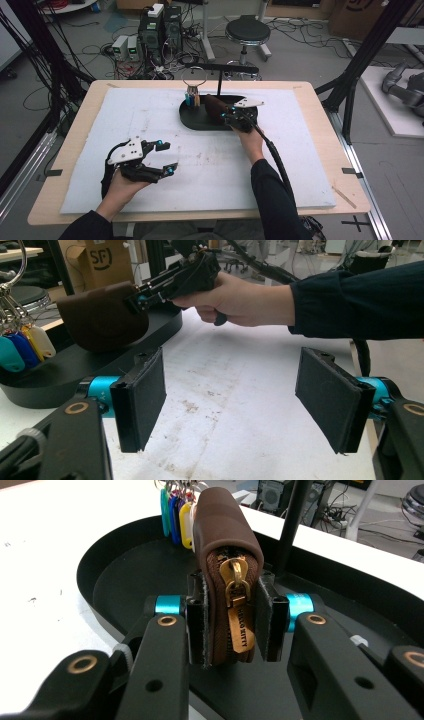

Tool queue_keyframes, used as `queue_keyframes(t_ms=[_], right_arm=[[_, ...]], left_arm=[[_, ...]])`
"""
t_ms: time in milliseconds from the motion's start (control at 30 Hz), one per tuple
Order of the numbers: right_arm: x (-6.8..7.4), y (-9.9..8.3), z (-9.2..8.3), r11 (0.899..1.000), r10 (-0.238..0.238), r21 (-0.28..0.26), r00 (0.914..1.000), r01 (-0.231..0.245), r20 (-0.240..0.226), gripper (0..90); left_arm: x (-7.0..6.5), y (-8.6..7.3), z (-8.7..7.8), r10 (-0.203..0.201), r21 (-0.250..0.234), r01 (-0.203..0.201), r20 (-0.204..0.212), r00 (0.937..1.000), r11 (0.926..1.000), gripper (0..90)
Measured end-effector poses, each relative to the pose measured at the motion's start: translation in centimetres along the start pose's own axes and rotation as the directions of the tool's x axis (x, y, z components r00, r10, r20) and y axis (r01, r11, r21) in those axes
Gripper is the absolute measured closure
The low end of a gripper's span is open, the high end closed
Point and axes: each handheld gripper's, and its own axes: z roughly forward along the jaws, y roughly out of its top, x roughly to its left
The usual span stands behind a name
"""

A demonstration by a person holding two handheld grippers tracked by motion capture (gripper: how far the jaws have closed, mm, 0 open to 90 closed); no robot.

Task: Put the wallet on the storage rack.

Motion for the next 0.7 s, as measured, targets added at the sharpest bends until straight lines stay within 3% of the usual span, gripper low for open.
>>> queue_keyframes(t_ms=[233,300,367,500,633,700], right_arm=[[-0.1,-0.1,0.0,1.000,0.001,0.013,1.0000,-0.001,0.003,65.1],[-0.1,0.0,-0.2,1.000,-0.001,0.016,0.9997,0.001,0.023,51.4],[-0.3,0.2,-0.6,1.000,0.006,0.018,0.9994,-0.006,0.035,44.7],[-0.6,0.9,-2.1,1.000,0.021,0.009,0.9985,-0.021,0.052,32.4],[-0.7,1.5,-4.4,1.000,-0.027,-0.002,0.9976,0.027,0.064,31.5],[-0.7,1.6,-6.1,0.999,-0.046,-0.013,0.9978,0.047,0.048,31.5]], left_arm=[[0.0,0.0,0.0,0.001,0.001,-0.001,0.005,1.0000,1.0000,28.1],[0.0,0.0,0.0,0.000,0.005,0.000,0.006,1.0000,1.0000,28.0],[0.0,0.0,0.1,0.001,0.006,-0.001,0.006,1.0000,1.0000,28.0],[0.0,-0.1,0.1,0.000,0.011,0.000,0.007,1.0000,0.9999,28.0],[0.2,-0.1,0.3,-0.002,0.012,0.002,0.004,1.0000,0.9999,28.0],[0.3,-0.1,0.4,-0.004,0.015,0.004,0.004,1.0000,0.9999,28.0]])
